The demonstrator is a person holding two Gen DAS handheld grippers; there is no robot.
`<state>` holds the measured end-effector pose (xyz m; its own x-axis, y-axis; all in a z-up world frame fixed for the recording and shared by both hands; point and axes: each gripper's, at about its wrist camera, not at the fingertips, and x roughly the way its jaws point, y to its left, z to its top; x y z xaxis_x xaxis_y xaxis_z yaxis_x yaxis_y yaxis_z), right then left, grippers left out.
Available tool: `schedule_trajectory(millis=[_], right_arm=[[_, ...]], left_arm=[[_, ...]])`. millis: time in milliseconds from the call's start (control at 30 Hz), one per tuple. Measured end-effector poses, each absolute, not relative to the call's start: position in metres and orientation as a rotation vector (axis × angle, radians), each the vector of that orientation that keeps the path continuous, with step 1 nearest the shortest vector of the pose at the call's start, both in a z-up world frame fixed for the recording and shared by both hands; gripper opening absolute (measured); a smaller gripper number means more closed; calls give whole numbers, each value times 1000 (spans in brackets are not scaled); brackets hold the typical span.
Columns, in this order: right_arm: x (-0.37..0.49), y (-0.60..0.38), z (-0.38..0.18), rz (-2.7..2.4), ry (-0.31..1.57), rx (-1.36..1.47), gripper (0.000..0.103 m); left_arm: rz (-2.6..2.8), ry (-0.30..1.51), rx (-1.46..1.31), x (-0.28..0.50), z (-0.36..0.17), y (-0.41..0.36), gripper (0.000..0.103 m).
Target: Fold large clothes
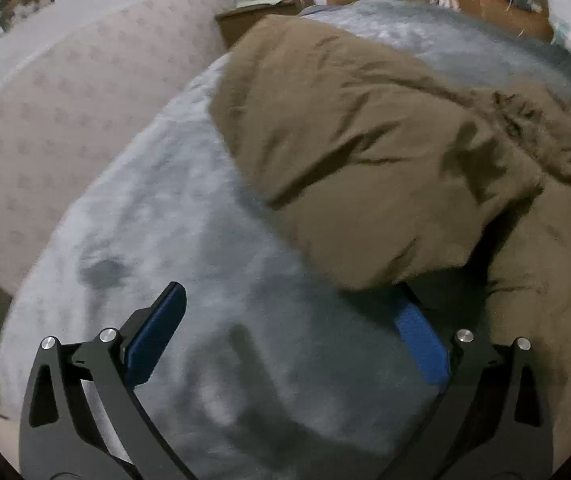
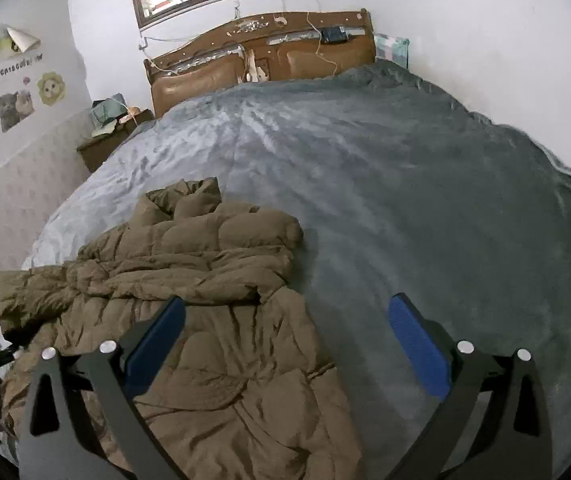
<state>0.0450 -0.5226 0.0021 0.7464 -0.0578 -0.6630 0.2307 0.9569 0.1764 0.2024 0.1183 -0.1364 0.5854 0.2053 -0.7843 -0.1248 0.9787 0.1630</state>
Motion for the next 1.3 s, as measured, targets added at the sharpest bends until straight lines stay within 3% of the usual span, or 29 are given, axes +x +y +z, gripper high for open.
schedule_trajectory(millis=[133,167,200,233,333,533,733,867,933,967,1000,1133,1167,1200,1300], right_arm=[[52,-522,-1,-154,728,256,101],[53,-522,0,-146,726,255,101],[52,-522,1,-141,725,250,101],[52,-522,2,-138,725,242,101],[50,-525,5,-151,718,237,101],[50,-541,6,-172,704,291,101],[53,-548,2,-191,710,326,101],[50,-552,4,-199,700,347,101],[51,-554,4,-200,700,345,101],[51,-554,4,-200,702,341,101],[52,-553,4,-204,705,336,101],[55,-556,1,-204,717,342,101],[57,-556,1,-202,720,344,101],[57,-555,1,-201,721,343,101],[59,-552,0,-195,725,332,101]], left_arm=[[272,886,177,219,-141,115,97],[278,888,159,222,-142,120,72],[273,894,134,224,-143,126,18],[253,920,94,227,-145,129,4],[274,843,109,219,-122,131,3],[238,599,43,206,-25,96,3],[48,498,117,222,32,-32,4],[-143,541,294,226,23,-140,7],[-200,556,364,222,6,-184,18],[-207,581,387,219,-7,-200,32],[-217,614,399,220,-19,-212,37],[-229,730,472,204,-78,-245,43],[-225,737,493,200,-86,-248,50],[-206,742,518,194,-95,-248,68],[-156,724,540,178,-100,-238,88]])
